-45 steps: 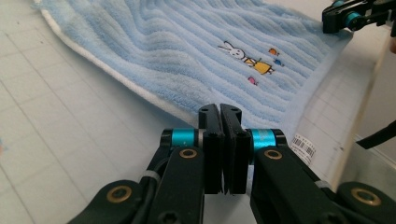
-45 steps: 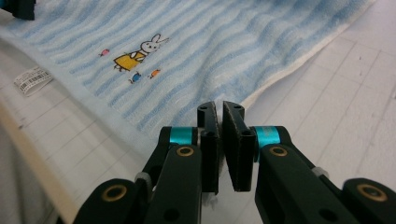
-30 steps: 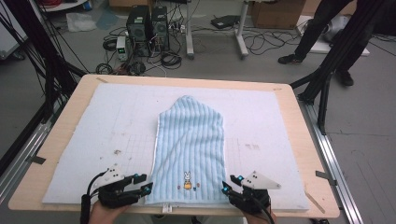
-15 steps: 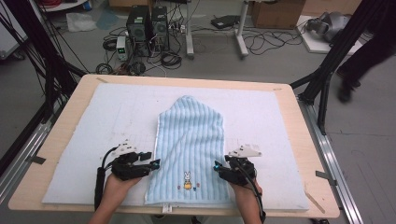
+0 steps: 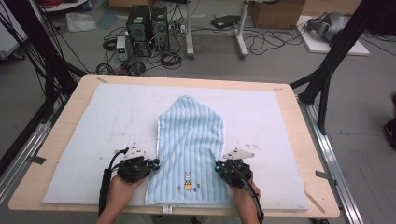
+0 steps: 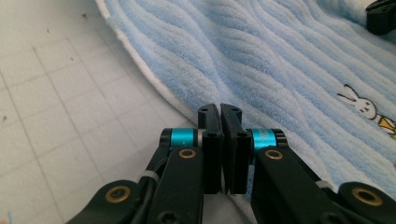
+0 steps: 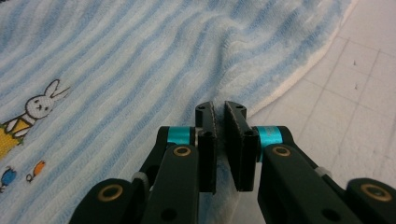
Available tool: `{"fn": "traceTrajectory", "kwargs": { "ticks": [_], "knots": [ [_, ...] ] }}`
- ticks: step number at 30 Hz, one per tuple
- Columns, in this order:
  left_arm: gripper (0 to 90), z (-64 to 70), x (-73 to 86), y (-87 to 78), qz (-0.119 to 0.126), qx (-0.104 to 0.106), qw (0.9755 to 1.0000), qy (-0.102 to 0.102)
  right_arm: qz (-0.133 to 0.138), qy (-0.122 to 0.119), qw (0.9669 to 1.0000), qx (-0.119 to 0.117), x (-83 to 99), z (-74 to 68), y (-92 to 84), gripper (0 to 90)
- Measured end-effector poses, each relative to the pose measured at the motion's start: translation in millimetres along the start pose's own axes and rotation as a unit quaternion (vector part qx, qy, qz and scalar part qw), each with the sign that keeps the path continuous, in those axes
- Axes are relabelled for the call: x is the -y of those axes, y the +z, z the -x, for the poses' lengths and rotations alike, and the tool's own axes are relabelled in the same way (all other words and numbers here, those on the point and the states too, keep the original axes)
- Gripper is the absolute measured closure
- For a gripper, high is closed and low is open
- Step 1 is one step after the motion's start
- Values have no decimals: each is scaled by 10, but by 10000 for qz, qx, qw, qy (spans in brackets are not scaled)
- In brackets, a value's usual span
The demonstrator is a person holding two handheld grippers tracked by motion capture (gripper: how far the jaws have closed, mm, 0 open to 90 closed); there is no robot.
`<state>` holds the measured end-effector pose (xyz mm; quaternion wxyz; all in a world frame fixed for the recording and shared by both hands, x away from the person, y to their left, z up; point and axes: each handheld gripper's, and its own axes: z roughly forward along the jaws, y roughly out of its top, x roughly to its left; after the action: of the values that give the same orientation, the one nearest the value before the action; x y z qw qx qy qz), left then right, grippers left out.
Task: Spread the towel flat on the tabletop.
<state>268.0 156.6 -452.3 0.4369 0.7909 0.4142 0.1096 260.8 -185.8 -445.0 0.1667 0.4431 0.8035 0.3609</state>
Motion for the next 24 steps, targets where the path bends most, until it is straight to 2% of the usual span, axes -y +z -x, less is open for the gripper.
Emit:
{"fn": "traceTrajectory", "kwargs": {
  "ticks": [4, 14, 21, 22, 24],
  "knots": [
    [869, 39, 98, -108, 50, 158, 9998, -88, 79, -33, 9999, -124, 76, -19, -83, 836],
    [868, 198, 361, -412, 336, 466, 9983, 15, 431, -115, 9984, -348, 286, -158, -409, 835],
    [861, 310, 574, -613, 511, 672, 9964, 57, 526, -187, 9968, -566, 493, -326, -616, 825],
    [825, 308, 590, -621, 625, 629, 9961, 46, 527, -195, 9967, -579, 516, -346, -635, 804],
    [637, 268, 574, -608, 797, 472, 9957, -9, 573, -171, 9967, -554, 522, -351, -644, 692]
  ]
}}
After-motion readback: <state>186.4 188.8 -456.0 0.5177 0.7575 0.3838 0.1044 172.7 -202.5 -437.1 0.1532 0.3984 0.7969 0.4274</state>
